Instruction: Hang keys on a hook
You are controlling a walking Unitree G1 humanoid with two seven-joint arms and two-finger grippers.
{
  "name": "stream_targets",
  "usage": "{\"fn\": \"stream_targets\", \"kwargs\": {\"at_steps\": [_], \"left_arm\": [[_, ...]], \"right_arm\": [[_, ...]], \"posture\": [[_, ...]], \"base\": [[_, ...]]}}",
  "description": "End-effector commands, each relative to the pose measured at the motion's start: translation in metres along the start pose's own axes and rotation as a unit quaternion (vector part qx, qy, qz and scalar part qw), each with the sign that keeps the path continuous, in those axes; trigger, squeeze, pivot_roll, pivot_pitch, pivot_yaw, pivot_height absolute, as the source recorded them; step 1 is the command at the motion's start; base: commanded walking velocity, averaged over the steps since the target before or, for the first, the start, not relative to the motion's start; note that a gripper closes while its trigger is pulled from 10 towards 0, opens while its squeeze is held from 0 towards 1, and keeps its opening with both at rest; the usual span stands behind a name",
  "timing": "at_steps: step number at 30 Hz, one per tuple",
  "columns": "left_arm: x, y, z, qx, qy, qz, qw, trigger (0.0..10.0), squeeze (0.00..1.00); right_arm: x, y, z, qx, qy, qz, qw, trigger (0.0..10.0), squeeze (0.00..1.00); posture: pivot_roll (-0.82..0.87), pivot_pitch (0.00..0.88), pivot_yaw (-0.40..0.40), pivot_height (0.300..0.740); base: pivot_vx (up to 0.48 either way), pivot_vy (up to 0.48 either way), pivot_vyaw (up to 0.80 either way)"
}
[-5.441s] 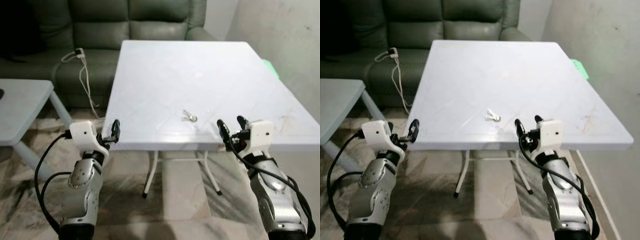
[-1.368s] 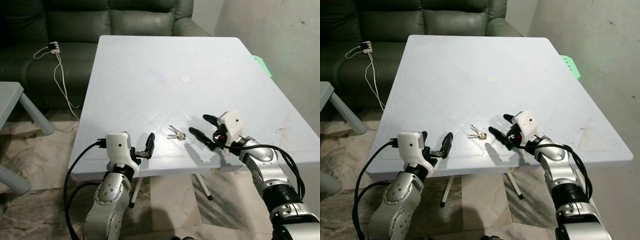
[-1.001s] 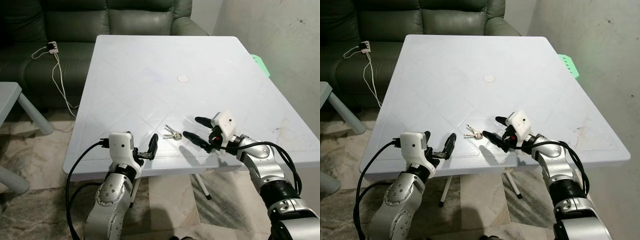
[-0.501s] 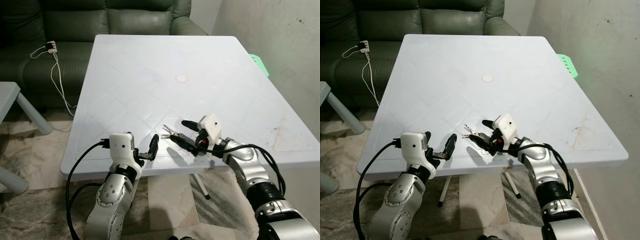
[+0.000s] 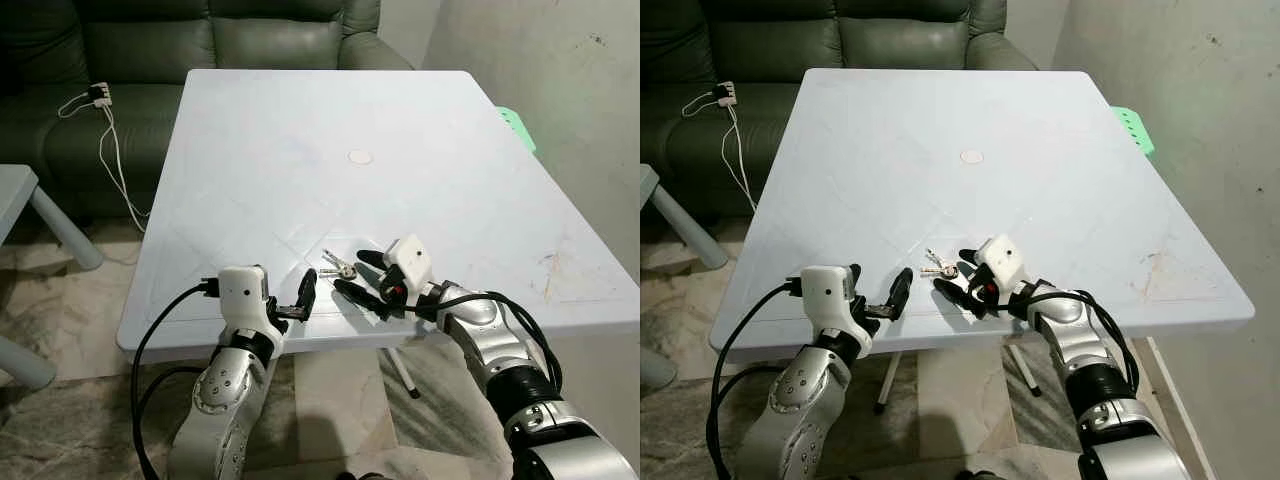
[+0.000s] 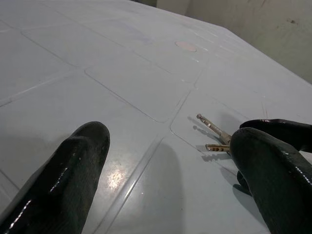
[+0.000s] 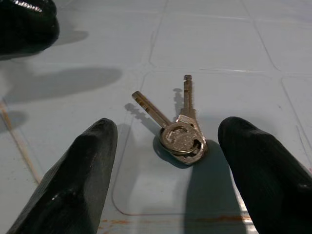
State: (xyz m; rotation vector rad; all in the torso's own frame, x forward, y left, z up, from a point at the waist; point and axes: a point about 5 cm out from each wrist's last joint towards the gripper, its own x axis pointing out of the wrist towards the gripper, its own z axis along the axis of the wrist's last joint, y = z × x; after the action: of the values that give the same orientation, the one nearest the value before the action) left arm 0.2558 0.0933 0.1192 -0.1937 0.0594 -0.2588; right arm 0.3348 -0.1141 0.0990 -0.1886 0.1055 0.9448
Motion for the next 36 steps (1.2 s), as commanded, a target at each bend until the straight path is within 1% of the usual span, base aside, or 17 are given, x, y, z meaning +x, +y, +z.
{"fn": "stream_targets", "kwargs": {"at_steps": [1, 8, 10, 11, 12, 13, 17, 25, 36], "left_arm": [[-0.001, -0.009, 0.001, -0.015, -0.004, -0.004, 1.0, 10.0, 0.0], [-0.001, -0.009, 0.001, -0.015, -0.005, -0.001, 1.0, 10.0, 0.0], [-0.001, -0.008, 0.002, -0.016, -0.006, 0.001, 1.0, 10.0, 0.0], [-0.001, -0.008, 0.002, -0.016, -0.007, 0.001, 1.0, 10.0, 0.0], [-0.001, -0.008, 0.002, -0.016, -0.007, 0.002, 1.0, 10.0, 0.0], [-0.001, -0.008, 0.002, -0.016, -0.007, 0.003, 1.0, 10.0, 0.0], [-0.001, -0.008, 0.002, -0.017, -0.007, 0.004, 1.0, 10.0, 0.0], [-0.001, -0.009, 0.001, -0.022, -0.008, 0.007, 1.0, 10.0, 0.0], [-0.002, -0.01, 0.0, -0.025, -0.007, 0.012, 1.0, 10.0, 0.0]], "right_arm": [[0.0, -0.004, 0.005, -0.021, 0.013, 0.001, 1.0, 10.0, 0.0], [0.004, -0.003, 0.008, -0.027, 0.024, 0.009, 0.999, 10.0, 0.0], [0.006, -0.002, 0.008, -0.016, 0.032, 0.023, 0.999, 10.0, 0.0], [0.006, -0.001, 0.009, -0.017, 0.031, 0.031, 0.999, 4.3, 0.0], [0.006, 0.0, 0.01, -0.021, 0.032, 0.041, 0.998, 3.2, 0.0], [0.006, 0.0, 0.011, -0.024, 0.035, 0.044, 0.998, 0.0, 0.0], [0.007, -0.002, 0.013, -0.026, 0.033, 0.038, 0.998, 0.0, 0.0], [0.008, -0.006, 0.017, -0.045, 0.037, 0.018, 0.998, 0.0, 0.0], [0.008, -0.006, 0.016, -0.045, 0.034, 0.016, 0.998, 0.0, 0.0]], "posture": [[0.06, 0.121, -0.125, 0.74], [0.06, 0.118, -0.129, 0.74], [0.06, 0.117, -0.13, 0.74], [0.06, 0.117, -0.13, 0.74], [0.06, 0.117, -0.13, 0.74], [0.06, 0.117, -0.13, 0.74], [0.07, 0.109, -0.136, 0.74], [0.07, 0.107, -0.139, 0.74], [0.07, 0.107, -0.143, 0.74]], "base": [[0.0, 0.0, 0.0], [0.0, 0.0, 0.0], [0.0, 0.0, 0.0], [0.0, 0.0, 0.0], [0.0, 0.0, 0.0], [0.0, 0.0, 0.0], [0.0, 0.0, 0.0], [0.0, 0.0, 0.0], [0.0, 0.0, 0.0]]}}
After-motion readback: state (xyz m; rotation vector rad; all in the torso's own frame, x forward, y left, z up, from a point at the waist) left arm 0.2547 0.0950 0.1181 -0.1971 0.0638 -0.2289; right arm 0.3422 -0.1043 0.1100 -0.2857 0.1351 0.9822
